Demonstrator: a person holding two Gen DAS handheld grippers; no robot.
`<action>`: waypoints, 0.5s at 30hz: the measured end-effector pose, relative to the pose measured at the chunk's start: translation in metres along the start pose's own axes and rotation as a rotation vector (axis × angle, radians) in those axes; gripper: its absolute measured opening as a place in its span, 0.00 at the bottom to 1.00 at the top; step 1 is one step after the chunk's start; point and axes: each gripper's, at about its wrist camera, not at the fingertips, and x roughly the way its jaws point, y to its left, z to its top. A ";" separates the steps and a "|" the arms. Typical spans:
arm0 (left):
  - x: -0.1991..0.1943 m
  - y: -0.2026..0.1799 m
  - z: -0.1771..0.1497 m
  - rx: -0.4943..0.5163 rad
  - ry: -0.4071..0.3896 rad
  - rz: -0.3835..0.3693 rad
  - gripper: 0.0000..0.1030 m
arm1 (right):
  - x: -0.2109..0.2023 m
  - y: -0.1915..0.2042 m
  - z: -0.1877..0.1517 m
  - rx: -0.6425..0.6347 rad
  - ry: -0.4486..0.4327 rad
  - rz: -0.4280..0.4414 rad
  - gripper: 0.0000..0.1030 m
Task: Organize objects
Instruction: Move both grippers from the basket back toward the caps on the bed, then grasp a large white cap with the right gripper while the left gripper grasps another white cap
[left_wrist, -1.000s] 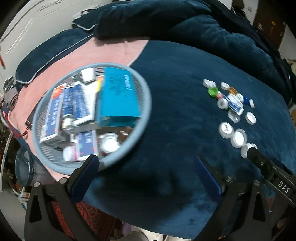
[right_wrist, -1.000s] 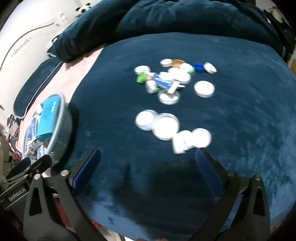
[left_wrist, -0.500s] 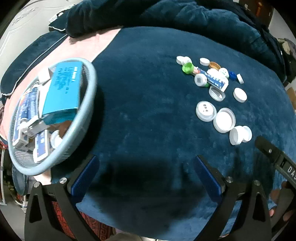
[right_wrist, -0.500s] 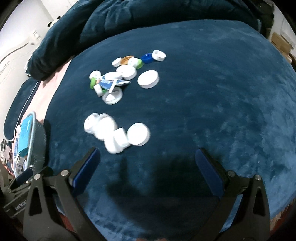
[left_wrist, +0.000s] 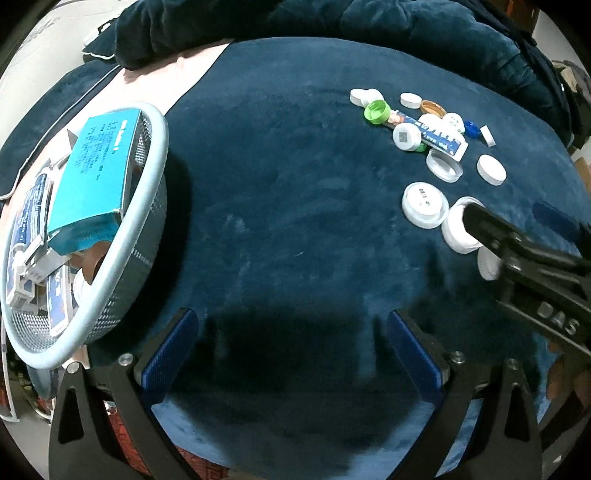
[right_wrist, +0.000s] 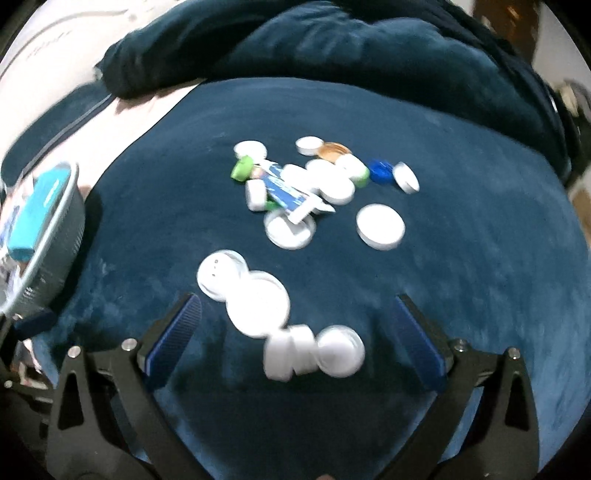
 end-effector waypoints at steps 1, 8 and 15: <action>0.001 0.002 0.000 -0.002 0.002 -0.002 0.99 | 0.004 0.004 0.002 -0.013 0.005 -0.001 0.98; 0.005 0.014 0.001 -0.039 0.010 -0.025 0.99 | 0.024 0.011 -0.002 -0.034 0.076 -0.014 0.40; 0.002 0.002 0.002 -0.028 0.002 -0.059 0.99 | -0.010 -0.037 -0.015 0.277 0.003 0.247 0.40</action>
